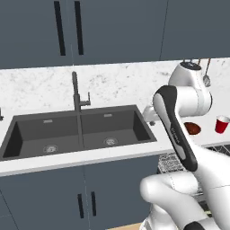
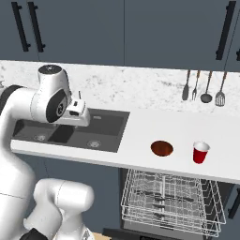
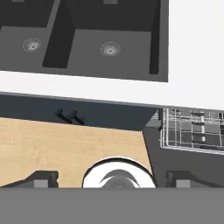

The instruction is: Pick up the cup and bowl from the counter, place them in the dishwasher, and close the dishwasher door.

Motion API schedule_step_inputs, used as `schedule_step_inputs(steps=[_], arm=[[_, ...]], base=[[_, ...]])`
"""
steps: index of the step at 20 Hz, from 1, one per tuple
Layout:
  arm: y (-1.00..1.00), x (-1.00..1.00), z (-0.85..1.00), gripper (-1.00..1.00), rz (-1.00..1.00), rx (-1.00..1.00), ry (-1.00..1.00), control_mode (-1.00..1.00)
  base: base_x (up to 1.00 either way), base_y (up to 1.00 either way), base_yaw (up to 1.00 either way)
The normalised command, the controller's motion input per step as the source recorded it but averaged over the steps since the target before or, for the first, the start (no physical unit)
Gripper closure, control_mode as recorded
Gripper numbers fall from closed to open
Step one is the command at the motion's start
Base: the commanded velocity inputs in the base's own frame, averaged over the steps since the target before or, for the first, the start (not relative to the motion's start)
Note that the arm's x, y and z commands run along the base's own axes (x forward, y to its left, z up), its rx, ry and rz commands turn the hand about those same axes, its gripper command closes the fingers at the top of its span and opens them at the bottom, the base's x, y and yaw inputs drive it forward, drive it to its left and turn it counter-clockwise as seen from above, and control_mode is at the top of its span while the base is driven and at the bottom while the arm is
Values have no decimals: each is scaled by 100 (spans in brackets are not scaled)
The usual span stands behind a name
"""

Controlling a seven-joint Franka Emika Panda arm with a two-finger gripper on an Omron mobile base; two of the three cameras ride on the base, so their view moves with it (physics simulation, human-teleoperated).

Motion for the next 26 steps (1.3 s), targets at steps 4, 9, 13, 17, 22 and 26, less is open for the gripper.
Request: schedule_step_inputs(steps=[4,9,13,17,22,26], arm=[[0,-6,-37,-100,-1,0,-3,100],[0,0,0,-100,0,0,0,100],[0,0,0,-100,0,0,0,100],[0,0,0,-100,0,0,0,100],[0,0,0,-100,0,0,0,100],[0,0,0,-100,0,0,0,100]], base=[[0,9,-3],[28,24,-23],[4,9,-62],[-14,12,-85],[-32,40,-83],[-23,66,-72]])
